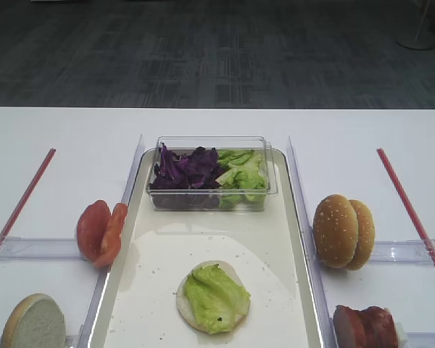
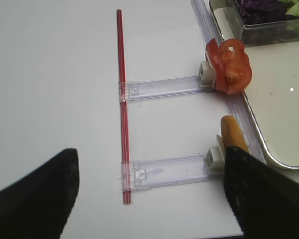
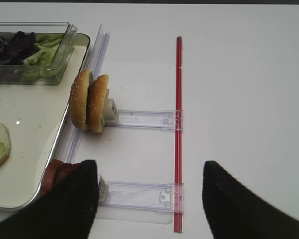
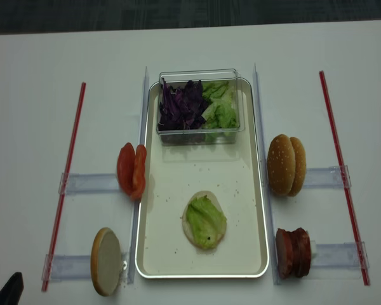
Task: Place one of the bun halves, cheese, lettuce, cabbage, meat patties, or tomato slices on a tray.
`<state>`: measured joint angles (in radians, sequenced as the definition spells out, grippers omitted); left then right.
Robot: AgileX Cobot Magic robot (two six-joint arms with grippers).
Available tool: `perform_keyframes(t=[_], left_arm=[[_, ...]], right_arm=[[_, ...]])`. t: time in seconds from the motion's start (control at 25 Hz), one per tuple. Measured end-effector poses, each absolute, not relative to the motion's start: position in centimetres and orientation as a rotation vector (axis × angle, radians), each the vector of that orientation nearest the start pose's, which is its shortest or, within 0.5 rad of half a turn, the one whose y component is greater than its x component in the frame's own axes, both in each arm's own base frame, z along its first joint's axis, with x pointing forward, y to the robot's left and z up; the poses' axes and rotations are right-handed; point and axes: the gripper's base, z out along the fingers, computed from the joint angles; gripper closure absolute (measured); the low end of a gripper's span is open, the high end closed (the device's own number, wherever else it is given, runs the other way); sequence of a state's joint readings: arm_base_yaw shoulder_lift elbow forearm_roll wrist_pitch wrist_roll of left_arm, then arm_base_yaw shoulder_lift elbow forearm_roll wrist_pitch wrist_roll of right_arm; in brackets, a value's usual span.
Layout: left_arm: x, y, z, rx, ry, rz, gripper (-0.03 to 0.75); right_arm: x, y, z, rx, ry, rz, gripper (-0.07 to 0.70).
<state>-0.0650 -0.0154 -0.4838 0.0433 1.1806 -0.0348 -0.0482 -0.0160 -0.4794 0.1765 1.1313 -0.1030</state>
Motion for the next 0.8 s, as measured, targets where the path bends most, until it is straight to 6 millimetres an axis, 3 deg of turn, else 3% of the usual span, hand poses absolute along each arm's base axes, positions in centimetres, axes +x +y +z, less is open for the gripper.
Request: perform_keyframes(t=[0.8], left_arm=[[-1.07, 0.44, 26.34, 0.027, 2.164, -0.005, 0.170]], right_arm=[[-0.81, 1.49, 26.70, -0.073, 2.107, 0.123, 0.152]])
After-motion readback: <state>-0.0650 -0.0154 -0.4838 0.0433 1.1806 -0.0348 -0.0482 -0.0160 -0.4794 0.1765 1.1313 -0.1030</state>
